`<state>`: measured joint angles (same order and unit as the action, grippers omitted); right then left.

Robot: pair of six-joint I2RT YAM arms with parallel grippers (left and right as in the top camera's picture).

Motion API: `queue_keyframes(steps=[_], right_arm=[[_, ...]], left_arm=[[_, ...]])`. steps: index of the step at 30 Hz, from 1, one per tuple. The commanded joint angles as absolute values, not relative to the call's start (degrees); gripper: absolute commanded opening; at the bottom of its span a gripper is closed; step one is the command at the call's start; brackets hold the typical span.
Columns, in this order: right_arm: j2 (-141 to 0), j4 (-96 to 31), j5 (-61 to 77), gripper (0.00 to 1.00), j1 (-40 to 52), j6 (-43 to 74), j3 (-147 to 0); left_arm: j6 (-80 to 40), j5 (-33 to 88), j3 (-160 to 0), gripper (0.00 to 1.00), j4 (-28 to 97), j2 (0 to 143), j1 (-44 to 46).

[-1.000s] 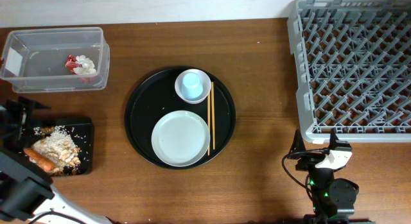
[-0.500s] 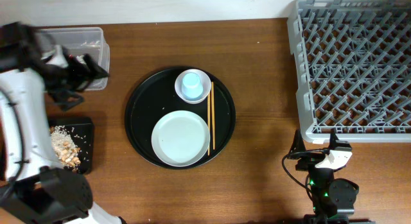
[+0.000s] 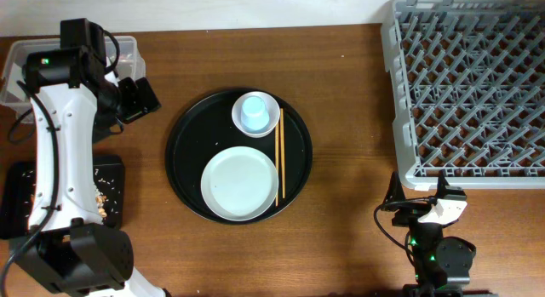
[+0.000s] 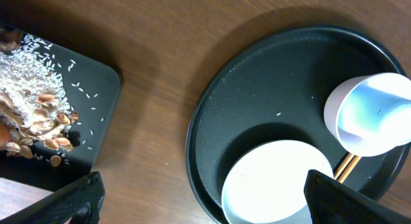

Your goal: Sort waste into correct bins and load items into the dishwasher rack

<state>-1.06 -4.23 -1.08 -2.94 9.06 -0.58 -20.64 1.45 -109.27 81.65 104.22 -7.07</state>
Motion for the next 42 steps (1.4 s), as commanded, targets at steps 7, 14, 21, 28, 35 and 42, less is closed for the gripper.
queue_keyframes(steps=[7, 14, 21, 28, 35, 42], right_arm=[[-0.7, -4.7, -2.0, 0.98, -2.6, 9.5, -0.4], [-0.7, -2.3, 28.1, 0.98, -2.6, 29.3, -0.4], [-0.7, -2.4, 65.4, 0.98, -2.6, 49.0, -0.4], [-0.7, 26.8, 64.2, 0.98, -2.6, 68.2, -2.6], [-8.4, 10.7, 52.6, 0.98, -2.7, 55.2, -26.6], [-39.6, -27.6, 49.1, 0.98, -2.6, 25.5, -69.0]], left_arm=[[-21.4, 0.4, -108.9, 0.99, 81.7, 104.2, -6.9], [-21.4, 0.4, -108.9, 0.99, 81.7, 104.2, -6.9], [-21.4, 0.4, -108.9, 0.99, 81.7, 104.2, -6.9], [-21.4, 0.4, -108.9, 0.99, 81.7, 104.2, -6.9], [-21.4, 0.4, -108.9, 0.99, 81.7, 104.2, -6.9], [-21.4, 0.4, -108.9, 0.99, 81.7, 104.2, -6.9]])
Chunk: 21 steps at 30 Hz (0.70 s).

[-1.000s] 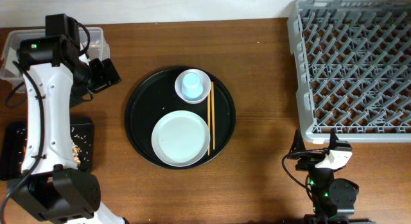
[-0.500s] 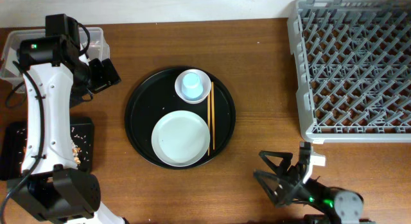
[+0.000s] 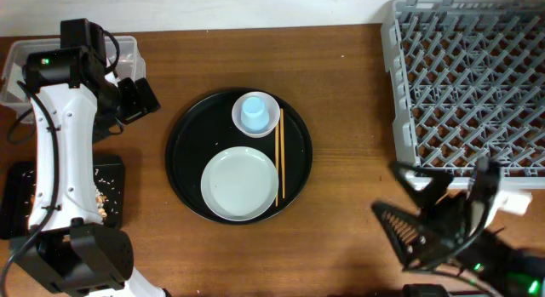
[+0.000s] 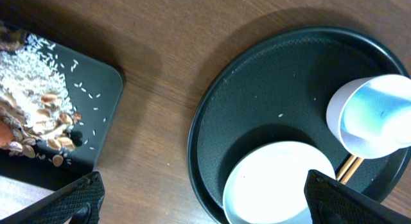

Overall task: Sort waste into correct bins and load items into the dishwasher rack
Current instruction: 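Reach the right gripper to the light-blue cup and grasp it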

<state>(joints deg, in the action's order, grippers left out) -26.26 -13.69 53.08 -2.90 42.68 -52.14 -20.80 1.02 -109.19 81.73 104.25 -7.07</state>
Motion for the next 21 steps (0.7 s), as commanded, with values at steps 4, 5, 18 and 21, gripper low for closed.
queue_keyframes(steps=[4, 5, 18, 21], right_arm=[[-54.0, -47.5, 42.0, 0.98, -2.4, 15.8, -86.3], [-57.2, -51.6, 40.4, 0.98, -1.9, 14.0, -89.6], [-91.6, -68.1, 6.2, 0.98, 28.8, 9.0, -103.5], [-98.1, -66.9, 7.5, 0.98, 31.2, 9.1, -103.5]], left_arm=[[-21.4, 0.4, -108.9, 0.99, 81.7, 104.2, -6.9], [-21.4, 0.4, -108.9, 0.99, 81.7, 104.2, -6.9], [-21.4, 0.4, -108.9, 0.99, 81.7, 104.2, -6.9], [-21.4, 0.4, -108.9, 0.99, 81.7, 104.2, -6.9]])
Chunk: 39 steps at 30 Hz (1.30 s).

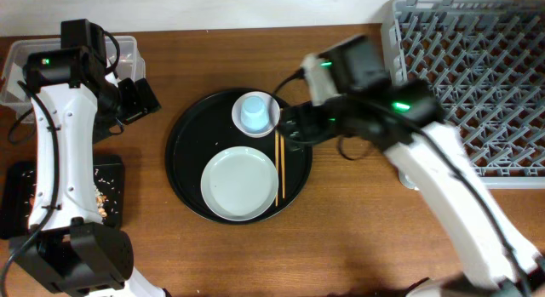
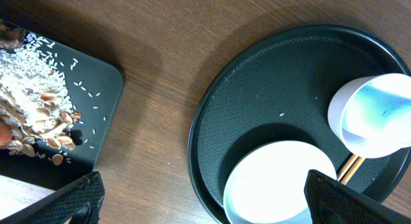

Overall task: Sort waste into correct bins and load items into the dishwasher rack
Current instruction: 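Reach the right gripper to the light-blue cup and grasp it, then carry the light-blue cup right and place it in the grey rack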

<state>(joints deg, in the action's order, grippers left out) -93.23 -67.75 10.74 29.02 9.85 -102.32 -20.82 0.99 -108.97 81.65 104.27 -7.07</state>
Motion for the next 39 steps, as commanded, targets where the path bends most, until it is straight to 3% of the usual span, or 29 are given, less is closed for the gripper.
queue_keyframes(steps=[1, 17, 28, 39], right_arm=[[-99.5, -66.2, 8.6, 0.98, 31.3, 9.0, -103.5], [-114.8, -38.2, 12.6, 0.98, 31.6, 9.9, -103.5], [-122.4, -33.8, 5.5, 0.98, 32.4, 12.1, -103.4], [-125.9, -32.5, -10.5, 0.99, 38.2, 12.1, -103.3]], left_arm=[[-21.4, 0.4, -108.9, 0.99, 81.7, 104.2, -6.9], [-21.4, 0.4, -108.9, 0.99, 81.7, 104.2, -6.9], [-21.4, 0.4, -108.9, 0.99, 81.7, 104.2, -6.9], [-21.4, 0.4, -108.9, 0.99, 81.7, 104.2, -6.9]])
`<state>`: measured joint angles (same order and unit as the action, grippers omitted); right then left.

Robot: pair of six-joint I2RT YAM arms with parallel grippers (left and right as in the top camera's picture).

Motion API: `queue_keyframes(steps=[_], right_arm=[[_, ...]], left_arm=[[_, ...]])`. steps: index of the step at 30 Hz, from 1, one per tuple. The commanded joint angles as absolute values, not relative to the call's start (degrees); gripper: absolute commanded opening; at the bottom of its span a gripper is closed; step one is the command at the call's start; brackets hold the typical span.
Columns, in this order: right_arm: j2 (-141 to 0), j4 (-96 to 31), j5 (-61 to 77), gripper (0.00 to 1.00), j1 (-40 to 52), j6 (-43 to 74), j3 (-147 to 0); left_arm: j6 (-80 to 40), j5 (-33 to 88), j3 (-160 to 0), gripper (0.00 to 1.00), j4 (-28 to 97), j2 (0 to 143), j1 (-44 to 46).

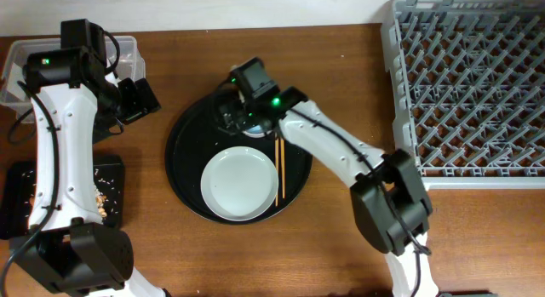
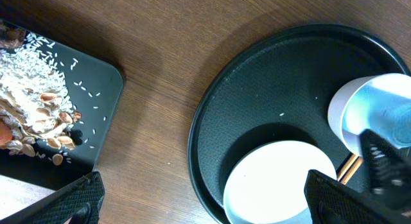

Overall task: Sort waste into correct bins and load items into the dishwasher rack
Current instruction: 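Carry the light-blue cup right and place it in the grey rack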

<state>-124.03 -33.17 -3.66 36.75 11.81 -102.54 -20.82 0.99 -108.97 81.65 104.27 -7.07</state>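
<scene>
A round black tray holds a white plate, a pair of chopsticks and a white bowl with a blue cup in it. My right gripper hangs right over that bowl and cup and hides most of them from the overhead camera. One of its dark fingers shows by the bowl's near rim; its jaw gap cannot be made out. My left gripper is open, high above the table left of the tray, with nothing between its fingers.
The grey dishwasher rack stands at the right. A black tray of rice and nuts lies at the front left, and a clear plastic bin sits at the back left. Bare wood separates tray and rack.
My right gripper was at the tray's right side beside the bowl; now it is over the bowl and blue cup. The left arm has not moved.
The right arm first sat folded at the table's front right. It then appeared lifted and blurred there, then stretched across to the tray's right edge. Now its gripper covers the bowl with the cup. The left arm and the tray's contents stayed put.
</scene>
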Motion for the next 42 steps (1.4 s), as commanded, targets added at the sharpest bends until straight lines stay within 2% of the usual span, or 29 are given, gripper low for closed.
queue_keyframes(steps=[1, 11, 18, 23, 26, 29, 32, 34, 42], right_arm=[[-126.4, -32.5, -11.4, 0.99, 38.2, 13.3, -103.3], [-127.8, -32.6, -11.0, 0.99, 36.0, 15.5, -103.3], [-127.9, -32.6, -10.7, 0.96, 36.0, 15.5, -103.3], [-127.9, -32.6, -10.4, 0.77, 36.0, 15.5, -103.3], [-127.9, -32.5, -8.6, 0.74, 36.0, 15.6, -103.3], [-127.9, -32.5, -7.5, 0.63, 36.0, 15.7, -103.4], [-127.3, -33.3, -7.5, 0.62, 36.0, 15.7, -104.2], [-126.3, -34.3, -7.5, 0.58, 36.0, 15.7, -105.2], [-117.9, -40.7, -7.6, 0.57, 31.7, 15.7, -111.7]], left_arm=[[-21.4, 0.4, -108.9, 0.99, 81.7, 104.2, -6.9], [-21.4, 0.4, -108.9, 0.99, 81.7, 104.2, -6.9], [-21.4, 0.4, -108.9, 0.99, 81.7, 104.2, -6.9], [-21.4, 0.4, -108.9, 0.99, 81.7, 104.2, -6.9], [-21.4, 0.4, -108.9, 0.99, 81.7, 104.2, -6.9], [-21.4, 0.4, -108.9, 0.99, 81.7, 104.2, -6.9], [-21.4, 0.4, -108.9, 0.99, 81.7, 104.2, -6.9], [-21.4, 0.4, -108.9, 0.99, 81.7, 104.2, -6.9], [-21.4, 0.4, -108.9, 0.99, 81.7, 104.2, -6.9]])
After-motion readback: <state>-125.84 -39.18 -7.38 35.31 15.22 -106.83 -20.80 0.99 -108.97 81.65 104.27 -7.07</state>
